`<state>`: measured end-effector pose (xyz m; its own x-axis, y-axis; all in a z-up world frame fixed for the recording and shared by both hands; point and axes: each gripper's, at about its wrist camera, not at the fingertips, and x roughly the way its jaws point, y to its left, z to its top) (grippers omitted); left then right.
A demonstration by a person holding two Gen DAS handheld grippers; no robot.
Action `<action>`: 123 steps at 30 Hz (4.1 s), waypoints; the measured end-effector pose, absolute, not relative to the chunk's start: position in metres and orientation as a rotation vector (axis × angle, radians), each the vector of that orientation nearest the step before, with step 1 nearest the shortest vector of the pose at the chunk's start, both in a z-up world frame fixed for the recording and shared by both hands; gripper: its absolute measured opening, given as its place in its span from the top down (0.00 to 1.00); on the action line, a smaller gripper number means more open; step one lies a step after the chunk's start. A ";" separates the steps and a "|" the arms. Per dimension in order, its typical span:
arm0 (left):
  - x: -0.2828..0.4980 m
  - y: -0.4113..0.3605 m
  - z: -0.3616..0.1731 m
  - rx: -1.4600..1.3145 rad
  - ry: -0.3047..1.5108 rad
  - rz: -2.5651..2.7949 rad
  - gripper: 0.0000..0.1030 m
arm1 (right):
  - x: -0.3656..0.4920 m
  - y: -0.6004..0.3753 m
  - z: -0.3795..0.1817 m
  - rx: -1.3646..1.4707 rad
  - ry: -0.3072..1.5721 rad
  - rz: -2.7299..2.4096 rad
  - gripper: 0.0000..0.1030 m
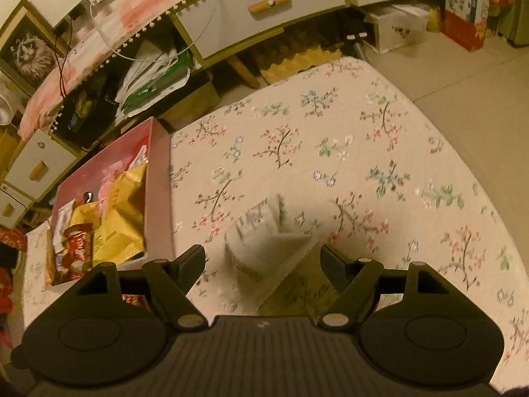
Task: Organize snacks
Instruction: 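Grasp a white printed bag with the left gripper while the right grasps a white triangular packet, then carry both white packets over the box and release them inside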
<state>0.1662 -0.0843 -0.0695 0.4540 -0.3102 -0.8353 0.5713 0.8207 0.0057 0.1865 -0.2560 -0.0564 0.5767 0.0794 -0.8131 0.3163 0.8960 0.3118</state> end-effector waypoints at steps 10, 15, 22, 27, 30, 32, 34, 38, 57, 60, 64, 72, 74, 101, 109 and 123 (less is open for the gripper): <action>0.167 -0.077 -0.065 0.254 0.959 -0.544 0.54 | 0.201 -0.252 -0.073 0.427 0.969 -0.121 0.34; 0.167 -0.079 -0.068 0.269 0.952 -0.557 0.51 | 0.205 -0.251 -0.079 0.404 0.997 -0.093 0.52; 0.165 -0.087 -0.077 0.298 0.955 -0.548 0.44 | 0.203 -0.247 -0.073 0.400 0.994 -0.077 0.63; 0.166 -0.084 -0.076 0.277 0.963 -0.541 0.48 | 0.201 -0.244 -0.068 0.408 0.992 -0.070 0.64; 0.166 -0.083 -0.075 0.272 0.968 -0.541 0.51 | 0.200 -0.247 -0.065 0.427 0.980 -0.073 0.65; 0.167 -0.081 -0.072 0.258 0.967 -0.546 0.57 | 0.198 -0.249 -0.062 0.433 0.971 -0.079 0.65; 0.168 -0.078 -0.068 0.231 0.973 -0.547 0.60 | 0.196 -0.251 -0.060 0.443 0.965 -0.081 0.65; 0.168 -0.078 -0.069 0.224 0.981 -0.547 0.60 | 0.194 -0.253 -0.057 0.450 0.951 -0.085 0.65; 0.165 -0.062 -0.039 0.104 0.949 -0.538 0.62 | 0.186 -0.246 -0.042 0.443 0.900 -0.058 0.65; 0.166 -0.055 -0.033 0.076 0.935 -0.533 0.62 | 0.186 -0.246 -0.042 0.444 0.895 -0.059 0.65; 0.170 -0.041 -0.021 0.026 0.908 -0.518 0.62 | 0.185 -0.243 -0.039 0.450 0.884 -0.046 0.65; 0.185 -0.006 0.005 -0.090 0.827 -0.452 0.62 | 0.186 -0.224 -0.025 0.438 0.850 0.026 0.65; 0.192 0.002 0.008 -0.117 0.816 -0.434 0.62 | 0.189 -0.219 -0.022 0.438 0.844 0.048 0.65; 0.327 -0.012 -0.018 -0.178 0.853 -0.279 0.62 | 0.299 -0.147 -0.026 0.375 0.797 0.189 0.65; 0.315 0.007 -0.005 -0.225 0.821 -0.267 0.56 | 0.286 -0.157 -0.022 0.422 0.781 0.175 0.49; 0.237 0.020 0.030 -0.245 0.821 -0.278 0.56 | 0.225 -0.174 0.000 0.502 0.824 0.167 0.44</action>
<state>0.2368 0.0197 0.0299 0.6489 -0.3357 -0.6828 0.1480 0.9359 -0.3196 0.2249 -0.1737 -0.0004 0.6739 0.3320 -0.6600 0.0496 0.8710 0.4888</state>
